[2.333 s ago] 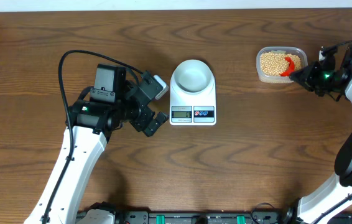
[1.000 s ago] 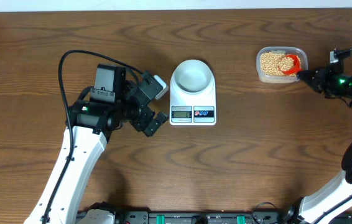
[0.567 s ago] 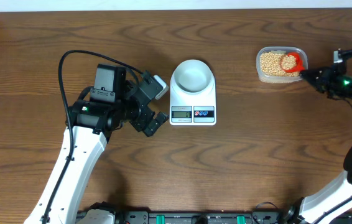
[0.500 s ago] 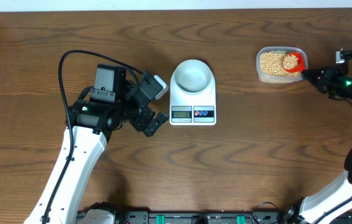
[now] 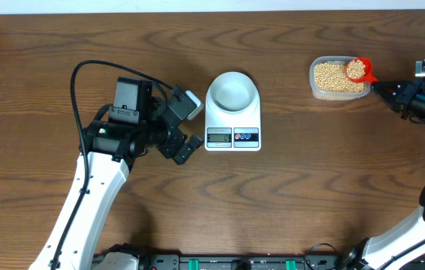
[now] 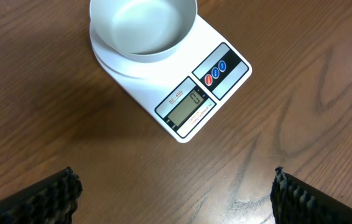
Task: Scoop item into bowl and weigh 50g on scale
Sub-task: 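Lift the filled red scoop up out of the bean tub, then carry the red scoop left over the white bowl on the scale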
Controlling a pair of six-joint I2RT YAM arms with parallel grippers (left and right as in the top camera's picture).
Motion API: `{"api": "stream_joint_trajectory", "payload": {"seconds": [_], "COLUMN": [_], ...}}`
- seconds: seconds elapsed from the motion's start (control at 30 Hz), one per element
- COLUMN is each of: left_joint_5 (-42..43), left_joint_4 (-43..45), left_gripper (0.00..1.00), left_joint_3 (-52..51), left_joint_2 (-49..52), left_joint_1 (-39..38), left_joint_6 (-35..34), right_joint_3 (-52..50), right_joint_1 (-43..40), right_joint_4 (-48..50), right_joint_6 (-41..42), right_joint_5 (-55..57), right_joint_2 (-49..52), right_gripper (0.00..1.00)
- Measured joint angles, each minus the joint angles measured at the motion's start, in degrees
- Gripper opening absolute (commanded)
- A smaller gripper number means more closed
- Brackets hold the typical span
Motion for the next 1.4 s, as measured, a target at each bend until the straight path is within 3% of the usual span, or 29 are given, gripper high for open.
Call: {"api": "stream_joint_trajectory", "payload": {"seconds": [0.43,0.7,1.4], "left_joint_5": [0.0,0.0,0.0], "left_joint_4": [0.0,0.0,0.0], "left_gripper": [1.0,1.0,1.0], "left_joint_3": [0.0,0.0,0.0], "left_joint_2": [0.0,0.0,0.0], "left_joint_1": [0.0,0.0,0.0], "left_joint_6": [0.0,0.0,0.0], "right_joint_3": [0.0,0.0,0.0], "right_joint_1": [0.6,6.5,25.4], "right_joint_4": [0.0,4.4,22.1], "right_joint_6": [0.0,2.5,18.3], "right_joint_5": [-5.5,-6.2,-6.7], "right_joint_2": [0.0,0.0,0.0], "right_gripper": [0.01,0.01,0.01]}}
